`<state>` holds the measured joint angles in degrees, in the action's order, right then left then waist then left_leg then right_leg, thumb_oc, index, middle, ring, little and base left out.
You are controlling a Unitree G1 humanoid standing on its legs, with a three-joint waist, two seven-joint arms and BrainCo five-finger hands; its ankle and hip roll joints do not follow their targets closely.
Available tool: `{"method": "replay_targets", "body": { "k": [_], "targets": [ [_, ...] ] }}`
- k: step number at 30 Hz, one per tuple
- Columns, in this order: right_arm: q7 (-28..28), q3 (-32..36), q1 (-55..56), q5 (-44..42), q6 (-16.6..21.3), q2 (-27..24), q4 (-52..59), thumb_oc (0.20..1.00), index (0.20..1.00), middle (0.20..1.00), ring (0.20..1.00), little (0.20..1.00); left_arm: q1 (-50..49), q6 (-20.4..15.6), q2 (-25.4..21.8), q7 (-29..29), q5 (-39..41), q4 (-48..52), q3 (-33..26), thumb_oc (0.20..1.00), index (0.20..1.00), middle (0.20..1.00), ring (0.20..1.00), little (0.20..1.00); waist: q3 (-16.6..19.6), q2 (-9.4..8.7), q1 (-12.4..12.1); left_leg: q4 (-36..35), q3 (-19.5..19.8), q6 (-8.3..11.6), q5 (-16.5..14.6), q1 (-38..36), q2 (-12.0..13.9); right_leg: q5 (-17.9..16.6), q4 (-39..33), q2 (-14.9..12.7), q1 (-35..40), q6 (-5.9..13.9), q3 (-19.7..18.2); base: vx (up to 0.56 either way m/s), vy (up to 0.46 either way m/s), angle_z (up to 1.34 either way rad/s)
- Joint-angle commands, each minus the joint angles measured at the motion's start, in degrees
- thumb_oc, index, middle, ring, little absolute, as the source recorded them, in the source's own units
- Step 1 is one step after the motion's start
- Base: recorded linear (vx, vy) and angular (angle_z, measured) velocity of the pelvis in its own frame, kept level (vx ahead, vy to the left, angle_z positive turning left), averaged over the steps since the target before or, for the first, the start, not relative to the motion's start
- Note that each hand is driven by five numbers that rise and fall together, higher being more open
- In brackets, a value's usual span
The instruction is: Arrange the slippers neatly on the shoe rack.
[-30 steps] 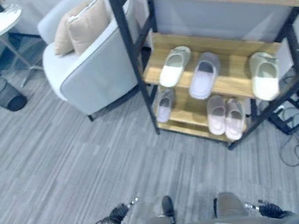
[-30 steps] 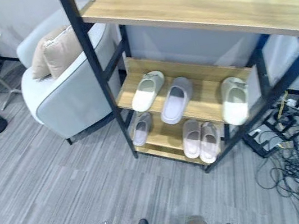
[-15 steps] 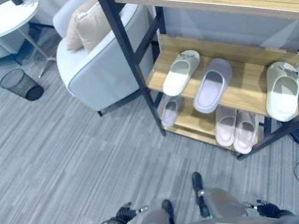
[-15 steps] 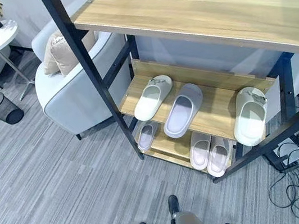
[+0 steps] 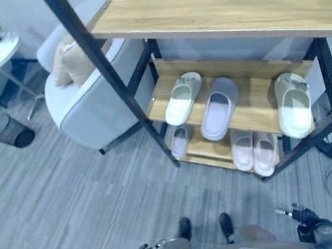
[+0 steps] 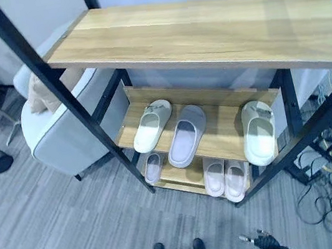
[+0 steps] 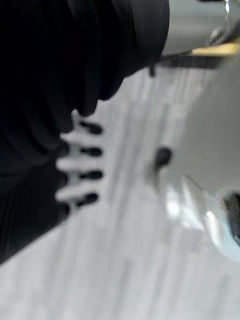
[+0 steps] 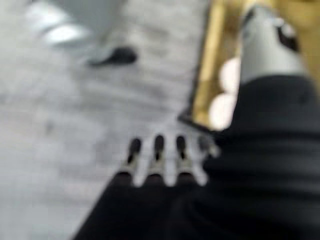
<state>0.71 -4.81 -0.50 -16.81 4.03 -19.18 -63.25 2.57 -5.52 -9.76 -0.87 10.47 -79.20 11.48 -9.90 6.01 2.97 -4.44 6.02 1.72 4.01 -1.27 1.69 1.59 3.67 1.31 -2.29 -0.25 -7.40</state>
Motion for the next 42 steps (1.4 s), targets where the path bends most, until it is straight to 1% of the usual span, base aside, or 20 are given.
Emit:
{"method": "replay_targets", "body": {
  "k": [1,2,3,4,5,9,15,19,20,21,23,24,26,30,31,34,36,37,39,42],
  "targets": [
    [-1.24,-1.77,-0.79,-1.57,2.03,1.37,2.59,1.000,1.000,1.000,1.000,1.000,-0.32,-0.96,-3.87,-0.90,-0.65,2.51,0.29,1.000,1.000,1.000,1.000,1.000,-1.47,-5.62,-2.30,9.49,-2.65,-0.62,-6.90,6.00,-1.20,0.53,3.11,-10.80,0.30,8.48,6.84,-0.04,0.061,-0.71],
    [-1.26,-1.75,-0.78,-1.56,2.01,1.38,2.62,1.000,1.000,1.000,1.000,1.000,-0.33,-0.95,-3.88,-0.90,-0.64,2.53,0.31,1.000,1.000,1.000,1.000,1.000,-1.52,-5.63,-2.39,9.57,-2.73,-0.62,-6.99,5.97,-1.19,0.63,3.29,-10.79,0.24,8.48,6.75,-0.07,0.083,-0.80],
    [-1.85,-1.78,-1.29,-1.40,2.29,1.47,3.09,1.000,1.000,1.000,1.000,1.000,-0.46,-1.15,-3.99,-1.14,-0.35,2.86,0.24,1.000,1.000,1.000,1.000,1.000,-1.75,-5.17,-3.30,9.52,-3.92,-0.52,-6.99,5.93,-0.81,0.80,4.22,-11.69,0.09,8.10,12.13,-0.03,0.031,-0.71],
    [-2.11,-1.81,-1.15,-1.29,2.52,1.50,3.59,1.000,1.000,1.000,1.000,1.000,-0.69,-1.05,-4.13,-1.10,-0.67,3.50,0.22,1.000,1.000,1.000,1.000,1.000,-1.57,-5.02,-3.53,9.19,-4.40,-0.60,-6.96,5.76,-0.91,1.21,4.07,-11.93,0.78,7.89,15.19,-0.02,0.030,-0.45],
    [-2.13,-1.90,-0.96,-1.26,2.65,1.57,3.86,1.000,1.000,1.000,1.000,1.000,-0.84,-1.15,-4.30,-1.04,-0.84,3.61,0.22,1.000,1.000,1.000,1.000,1.000,-1.35,-5.12,-3.56,8.87,-4.61,-0.68,-7.01,5.38,-1.12,1.35,3.12,-11.90,1.62,7.84,15.95,0.04,0.009,-0.26],
    [-2.35,-2.09,0.28,0.59,2.89,1.04,4.58,1.000,1.000,1.000,1.000,1.000,-2.08,-1.77,-4.47,-1.16,-2.39,3.69,0.28,1.000,1.000,1.000,1.000,1.000,0.06,-5.25,-3.49,8.15,-4.98,-0.91,-7.09,3.60,-1.57,0.82,1.16,-11.85,3.23,8.11,14.64,0.07,-0.023,-0.13],
    [-2.23,-2.42,2.46,2.48,3.99,-0.44,11.41,1.000,1.000,1.000,1.000,1.000,-3.62,-1.95,-3.31,-0.68,-3.93,4.31,0.91,1.000,1.000,1.000,1.000,1.000,1.53,-5.37,-3.36,5.57,-4.62,-0.42,-6.49,1.34,-1.00,0.52,-1.61,-11.76,5.83,8.51,15.66,0.06,-0.061,0.01],
    [-1.83,-3.52,4.11,4.36,5.12,-1.42,19.80,1.000,1.000,1.000,1.000,1.000,-4.35,-2.04,-2.91,-0.80,-4.82,4.36,0.71,1.000,1.000,1.000,1.000,1.000,1.93,-5.68,-3.39,4.61,-4.01,-0.23,-6.25,0.64,-0.79,0.60,-2.40,-11.47,6.65,8.68,16.03,0.04,-0.036,0.02],
    [-1.75,-3.94,4.30,4.95,5.51,-1.79,23.18,1.000,1.000,1.000,1.000,1.000,-4.50,-2.02,-2.75,-0.77,-5.15,4.39,0.79,1.000,1.000,1.000,1.000,1.000,1.96,-5.76,-3.47,4.45,-3.86,-0.20,-6.21,0.55,-0.75,0.68,-2.55,-11.35,6.77,8.71,16.02,0.04,-0.023,0.02],
    [-1.24,-4.84,4.66,5.20,6.66,-2.30,29.10,1.000,1.000,1.000,1.000,1.000,-4.83,-2.12,-2.60,-0.81,-5.77,4.27,0.77,1.000,1.000,1.000,1.000,1.000,2.01,-5.97,-3.69,4.40,-3.72,-0.23,-6.25,0.45,-0.68,0.87,-2.47,-11.23,6.84,8.70,16.07,0.03,-0.011,0.01],
    [-0.54,-5.82,4.83,6.23,7.30,-3.08,34.94,1.000,1.000,1.000,1.000,1.000,-5.11,-2.14,-2.49,-0.56,-4.76,4.05,-0.21,1.000,1.000,1.000,1.000,1.000,2.09,-6.17,-4.06,4.28,-3.48,-0.24,-6.32,0.34,-0.66,1.02,-2.58,-11.17,7.05,8.70,16.14,0.01,0.007,-0.02],
    [0.05,-6.56,4.46,5.99,7.38,-3.04,37.78,1.000,1.000,1.000,1.000,1.000,-4.95,-2.06,-2.55,-0.59,-2.86,3.33,-1.78,1.000,1.000,1.000,1.000,1.000,2.09,-6.35,-4.39,4.24,-3.22,-0.26,-6.31,0.41,-0.63,0.99,-2.78,-11.11,7.15,8.72,16.32,0.00,0.000,0.00],
    [0.25,-6.85,4.13,5.94,7.30,-2.79,39.07,1.000,1.000,1.000,1.000,1.000,-4.88,-1.85,-2.49,-0.52,-2.47,3.10,-2.33,1.000,1.000,1.000,1.000,1.000,2.01,-6.46,-4.56,4.25,-3.07,-0.27,-6.32,0.52,-0.62,0.99,-2.85,-11.07,7.14,8.74,16.32,0.00,0.019,0.09],
    [0.50,-7.32,4.07,7.28,7.68,-3.13,44.04,1.000,1.000,1.000,1.000,1.000,-5.70,-1.46,-2.65,-0.67,-4.61,1.63,-3.29,1.000,1.000,1.000,1.000,1.000,2.08,-6.79,-5.27,4.15,-2.89,-0.45,-6.48,0.53,-0.69,1.03,-3.04,-11.25,7.36,8.90,16.56,0.01,0.027,0.03],
    [0.13,-6.93,4.30,8.14,8.01,-3.33,46.49,1.000,1.000,1.000,1.000,1.000,-6.29,-1.17,-2.47,-0.94,-6.11,0.79,-3.44,1.000,1.000,1.000,1.000,1.000,2.13,-6.83,-5.57,3.98,-2.83,-0.54,-6.60,0.39,-0.77,1.03,-3.09,-11.33,7.42,9.02,16.71,0.02,0.047,0.08],
    [-2.40,-5.02,3.37,9.18,8.10,-3.17,47.10,1.000,1.000,1.000,1.000,1.000,-6.94,-0.85,-2.38,-1.21,-7.47,0.16,-3.29,1.000,1.000,1.000,1.000,1.000,2.28,-6.93,-6.06,3.84,-2.57,-0.71,-6.75,0.41,-0.87,1.01,-3.33,-11.44,7.61,9.22,16.95,0.02,0.038,0.08],
    [-5.42,-3.87,-1.76,11.77,8.24,-4.97,48.02,1.000,1.000,1.000,1.000,1.000,-6.78,-1.00,-2.55,-1.25,-9.65,1.08,-1.57,1.000,1.000,1.000,1.000,1.000,1.82,-6.84,-6.92,3.98,-2.41,-0.83,-6.72,0.93,-0.95,0.98,-3.19,-11.51,7.05,9.32,16.97,-0.03,0.052,0.06],
    [-7.78,-3.55,-6.71,13.29,8.59,-6.42,48.63,1.000,1.000,1.000,1.000,1.000,-6.26,-1.22,-2.81,-1.11,-10.76,2.20,0.10,1.000,1.000,1.000,1.000,1.000,0.95,-6.86,-7.50,4.45,-2.34,-0.89,-6.68,2.07,-1.01,0.87,-3.16,-11.55,6.33,9.32,16.88,-0.11,0.044,-0.02],
    [-11.46,-3.44,-13.83,13.58,8.28,-6.64,48.57,1.000,1.000,1.000,1.000,1.000,-4.78,-1.11,-3.64,-1.63,-9.98,2.63,1.11,1.000,1.000,1.000,1.000,1.000,-0.24,-7.02,-8.57,5.01,-2.04,-0.93,-6.37,4.07,-1.02,0.37,-3.51,-11.50,5.09,9.24,16.98,-0.13,0.034,0.00],
    [-14.67,-3.29,-19.43,16.35,7.25,-7.77,46.17,1.000,1.000,1.000,1.000,1.000,-2.76,-1.36,-4.36,-2.51,-8.40,3.52,1.38,1.000,1.000,1.000,1.000,1.000,-1.35,-7.23,-9.61,5.42,-1.36,-1.04,-6.00,6.12,-1.26,0.02,-3.96,-11.50,4.09,9.10,17.30,-0.09,0.030,0.12]
  ]
}}
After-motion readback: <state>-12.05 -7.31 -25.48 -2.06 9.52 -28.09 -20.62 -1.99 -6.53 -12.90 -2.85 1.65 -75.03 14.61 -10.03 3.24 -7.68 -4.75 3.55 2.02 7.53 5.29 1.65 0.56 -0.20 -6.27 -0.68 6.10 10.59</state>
